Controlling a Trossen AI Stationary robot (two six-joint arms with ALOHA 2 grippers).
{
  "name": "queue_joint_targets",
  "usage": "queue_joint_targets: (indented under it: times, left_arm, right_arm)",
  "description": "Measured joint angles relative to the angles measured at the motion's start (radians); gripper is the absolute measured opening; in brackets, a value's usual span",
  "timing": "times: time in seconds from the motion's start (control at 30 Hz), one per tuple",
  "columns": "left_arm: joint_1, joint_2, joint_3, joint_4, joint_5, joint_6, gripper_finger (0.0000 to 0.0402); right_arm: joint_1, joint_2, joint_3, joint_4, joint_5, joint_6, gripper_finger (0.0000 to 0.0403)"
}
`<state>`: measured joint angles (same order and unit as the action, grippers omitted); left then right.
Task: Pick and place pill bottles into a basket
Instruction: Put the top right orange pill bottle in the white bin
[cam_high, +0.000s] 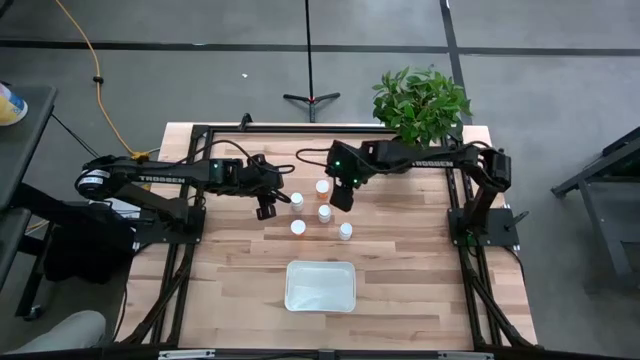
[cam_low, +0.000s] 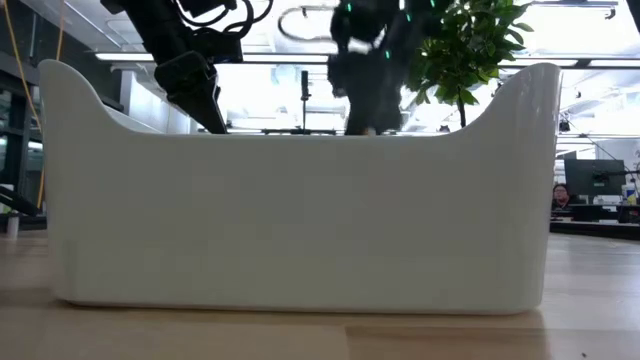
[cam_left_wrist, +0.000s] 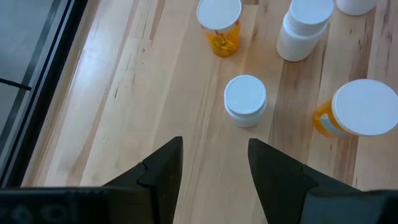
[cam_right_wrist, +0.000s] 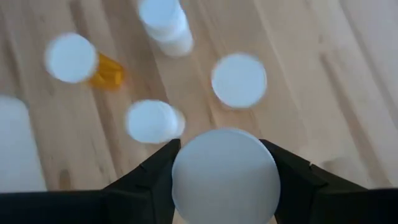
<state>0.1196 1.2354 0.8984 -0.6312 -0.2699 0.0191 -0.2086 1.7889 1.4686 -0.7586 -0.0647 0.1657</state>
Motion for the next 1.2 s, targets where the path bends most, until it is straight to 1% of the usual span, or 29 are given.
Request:
queue_joint_targets:
  times: [0.17, 0.23, 0.43, 0.67, 0.83, 0.93, 1.07, 1.2]
  left_arm:
    - [0.000, 0.000, 0.000, 0.000, 0.000, 0.003, 0.0216]
    - [0.000, 0.000, 0.000, 0.000, 0.000, 0.003, 0.0216]
    - [0.000, 0.002, 0.000, 0.000, -0.001, 0.008, 0.0216]
    - [0.000, 0.050, 0.000, 0.012, 0.001, 0.064, 0.0216]
    - [0.000, 0.102, 0.000, 0.061, 0.002, 0.065, 0.0216]
    - [-0.002, 0.112, 0.000, 0.095, 0.025, 0.074, 0.0216]
    - [-0.002, 0.109, 0.000, 0.138, 0.049, 0.145, 0.0216]
    - [-0.002, 0.080, 0.000, 0.144, 0.050, 0.220, 0.0216]
  right_arm:
    - [0.069, 0.000, 0.138, -0.103, 0.011, 0.015, 0.0185]
    - [0.109, 0.000, 0.181, -0.140, 0.035, 0.035, 0.0187]
    - [0.239, 0.000, 0.259, -0.182, 0.083, 0.152, 0.0185]
    - [0.387, 0.000, 0.268, -0.143, 0.139, 0.359, 0.0187]
    - [0.475, 0.011, 0.268, -0.095, 0.220, 0.462, 0.0191]
    - [0.502, 0.044, 0.268, -0.059, 0.227, 0.529, 0.0185]
    - [0.525, 0.113, 0.268, -0.009, 0.225, 0.577, 0.0189]
    - [0.534, 0.186, 0.267, 0.043, 0.184, 0.597, 0.0196]
